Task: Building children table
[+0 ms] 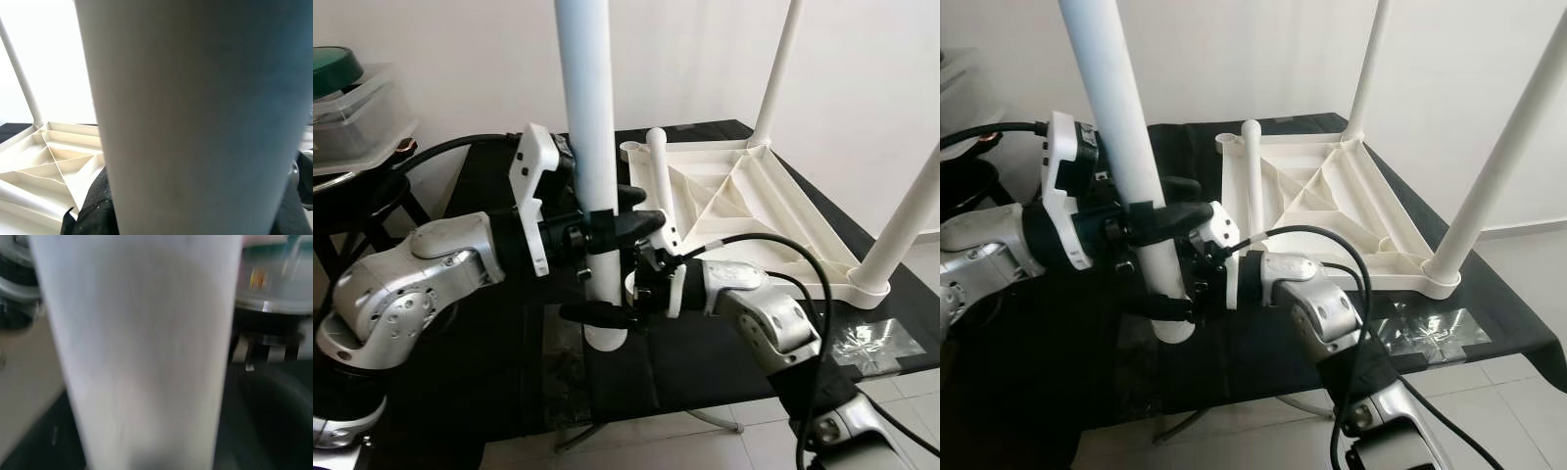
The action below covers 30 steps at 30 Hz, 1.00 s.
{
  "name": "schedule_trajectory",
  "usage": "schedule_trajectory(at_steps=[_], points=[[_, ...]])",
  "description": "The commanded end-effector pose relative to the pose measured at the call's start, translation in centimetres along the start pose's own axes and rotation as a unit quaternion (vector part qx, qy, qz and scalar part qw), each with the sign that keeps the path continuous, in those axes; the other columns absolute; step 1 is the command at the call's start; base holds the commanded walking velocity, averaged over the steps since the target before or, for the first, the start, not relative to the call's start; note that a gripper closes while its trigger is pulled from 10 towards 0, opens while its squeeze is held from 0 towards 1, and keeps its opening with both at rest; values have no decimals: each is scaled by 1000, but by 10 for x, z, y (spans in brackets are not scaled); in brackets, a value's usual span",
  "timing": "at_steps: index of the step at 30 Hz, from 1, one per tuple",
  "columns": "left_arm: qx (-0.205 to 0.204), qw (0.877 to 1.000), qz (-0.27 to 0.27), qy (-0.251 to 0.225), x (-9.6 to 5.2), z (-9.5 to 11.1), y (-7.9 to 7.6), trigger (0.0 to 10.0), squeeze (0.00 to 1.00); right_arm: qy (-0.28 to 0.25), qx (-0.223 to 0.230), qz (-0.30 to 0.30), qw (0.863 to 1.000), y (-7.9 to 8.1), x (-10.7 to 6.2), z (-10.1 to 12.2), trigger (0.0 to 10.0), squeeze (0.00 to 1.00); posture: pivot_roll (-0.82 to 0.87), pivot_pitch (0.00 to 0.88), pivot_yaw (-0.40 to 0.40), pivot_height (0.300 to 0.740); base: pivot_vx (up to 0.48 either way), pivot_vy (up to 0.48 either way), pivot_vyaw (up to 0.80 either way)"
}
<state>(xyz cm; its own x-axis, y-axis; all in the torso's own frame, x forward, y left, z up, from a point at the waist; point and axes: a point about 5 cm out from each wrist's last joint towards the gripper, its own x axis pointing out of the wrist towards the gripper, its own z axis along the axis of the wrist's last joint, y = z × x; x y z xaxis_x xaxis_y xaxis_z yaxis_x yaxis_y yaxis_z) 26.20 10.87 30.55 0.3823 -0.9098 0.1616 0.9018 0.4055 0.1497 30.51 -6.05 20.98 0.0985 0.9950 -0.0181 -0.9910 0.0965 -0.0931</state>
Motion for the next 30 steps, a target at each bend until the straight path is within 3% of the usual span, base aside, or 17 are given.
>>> schedule_trajectory(at_steps=[1,3,4,5,6,28,29,30], points=[[7,1000,-19,2,7,2,-4,0,0,5,-12,22,1000,4,11,0,10000,0,54,6,5,740,0,0,0],[6,1000,-23,3,8,1,-5,0,0,5,-14,30,999,6,14,0,10000,0,54,6,5,740,0,0,0],[6,1000,-26,3,10,1,-5,0,0,4,-14,37,999,8,17,1,9137,0,54,7,4,740,0,0,0],[6,1000,-26,3,10,1,-5,0,0,4,-14,37,999,8,17,1,9137,0,54,7,4,740,0,0,0],[7,1000,-28,2,11,1,-5,0,0,3,-14,43,999,9,20,1,0,0,53,6,5,740,0,0,0],[33,999,-33,0,16,3,-3,275,0,3,-21,29,999,4,20,0,0,0,48,1,8,740,0,0,0],[35,999,-28,0,15,4,-2,6549,0,2,-21,25,999,3,20,0,0,0,48,1,8,740,0,0,0],[35,999,-28,0,15,4,-2,6549,0,2,-21,25,999,3,20,0,0,0,48,1,8,740,0,0,0]])
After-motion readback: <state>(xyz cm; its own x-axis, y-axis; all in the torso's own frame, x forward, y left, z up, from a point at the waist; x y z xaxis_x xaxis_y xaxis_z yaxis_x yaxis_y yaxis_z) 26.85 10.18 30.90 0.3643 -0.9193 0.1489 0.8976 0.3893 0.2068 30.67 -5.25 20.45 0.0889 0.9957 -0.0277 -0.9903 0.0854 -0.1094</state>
